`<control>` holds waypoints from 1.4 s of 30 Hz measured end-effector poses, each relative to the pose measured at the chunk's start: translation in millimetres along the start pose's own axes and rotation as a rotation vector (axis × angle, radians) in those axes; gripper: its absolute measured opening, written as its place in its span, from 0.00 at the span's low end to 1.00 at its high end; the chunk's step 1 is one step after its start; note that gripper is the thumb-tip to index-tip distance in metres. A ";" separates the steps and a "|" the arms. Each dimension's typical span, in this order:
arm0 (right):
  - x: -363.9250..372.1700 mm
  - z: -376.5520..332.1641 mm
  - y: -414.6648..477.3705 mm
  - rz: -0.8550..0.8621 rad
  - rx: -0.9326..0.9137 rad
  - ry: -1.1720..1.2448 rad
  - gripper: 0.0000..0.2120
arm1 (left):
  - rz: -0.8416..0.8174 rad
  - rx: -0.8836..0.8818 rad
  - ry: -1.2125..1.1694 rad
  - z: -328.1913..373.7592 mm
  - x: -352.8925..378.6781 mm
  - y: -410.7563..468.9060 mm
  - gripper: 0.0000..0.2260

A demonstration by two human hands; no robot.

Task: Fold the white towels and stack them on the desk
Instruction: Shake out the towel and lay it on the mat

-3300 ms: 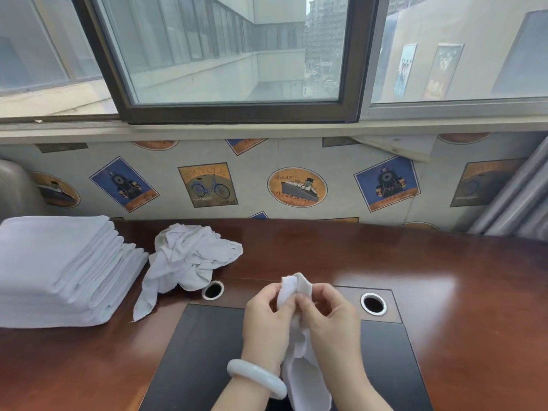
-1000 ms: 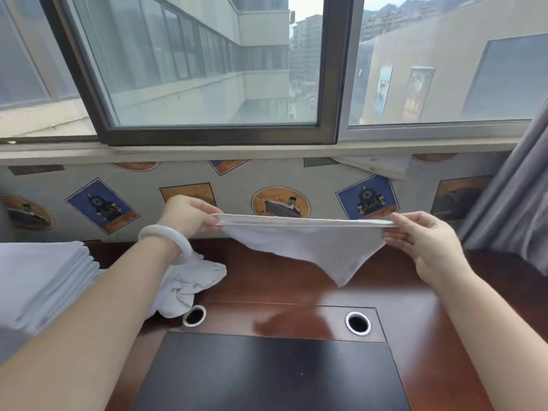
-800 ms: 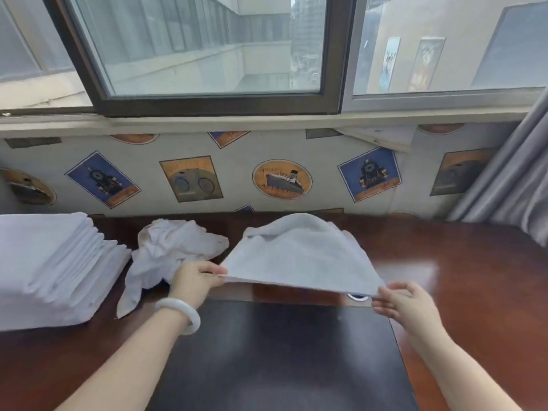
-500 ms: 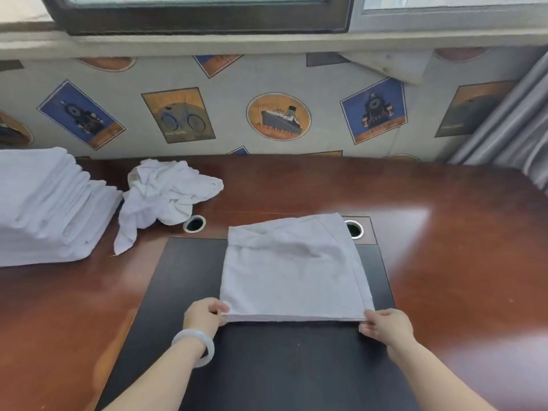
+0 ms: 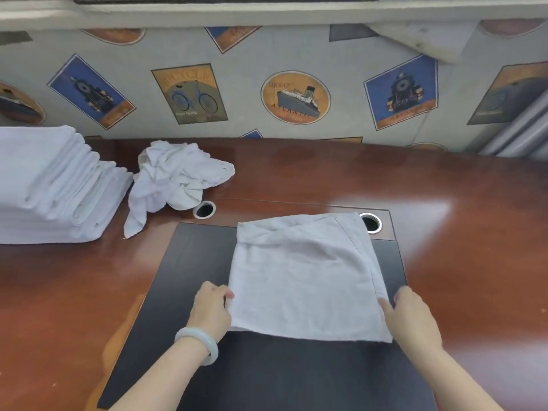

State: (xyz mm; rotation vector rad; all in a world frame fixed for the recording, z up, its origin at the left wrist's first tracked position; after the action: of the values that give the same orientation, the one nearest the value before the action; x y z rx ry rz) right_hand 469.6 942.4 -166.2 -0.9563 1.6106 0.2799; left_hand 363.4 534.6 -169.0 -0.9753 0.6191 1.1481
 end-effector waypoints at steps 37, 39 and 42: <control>142.8 -421.5 22.3 -0.630 -1.316 -0.696 0.14 | 0.181 0.420 0.483 47.8 66.2 73.8 0.32; 136.2 -424.9 24.3 -0.639 -1.300 -0.628 0.10 | 0.196 0.426 0.478 48.2 66.3 73.9 0.32; 125.4 -425.3 35.6 -0.656 -1.162 -0.442 0.06 | 0.207 0.429 0.466 48.6 65.6 74.1 0.33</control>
State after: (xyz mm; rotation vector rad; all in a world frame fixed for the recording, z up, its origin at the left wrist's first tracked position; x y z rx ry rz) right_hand 145.6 637.7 -168.1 -2.0426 0.5568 0.9284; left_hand 311.2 614.8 -223.7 -0.8173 1.3091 0.9098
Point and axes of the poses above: each hand's wrist, its own y-axis towards the middle knuckle, its own x-axis out of the palm, z = x × y, the point moved 10 cm from there along y, towards the middle knuckle, and after that the axes turned 3 degrees about x, right-handed, at the moved point
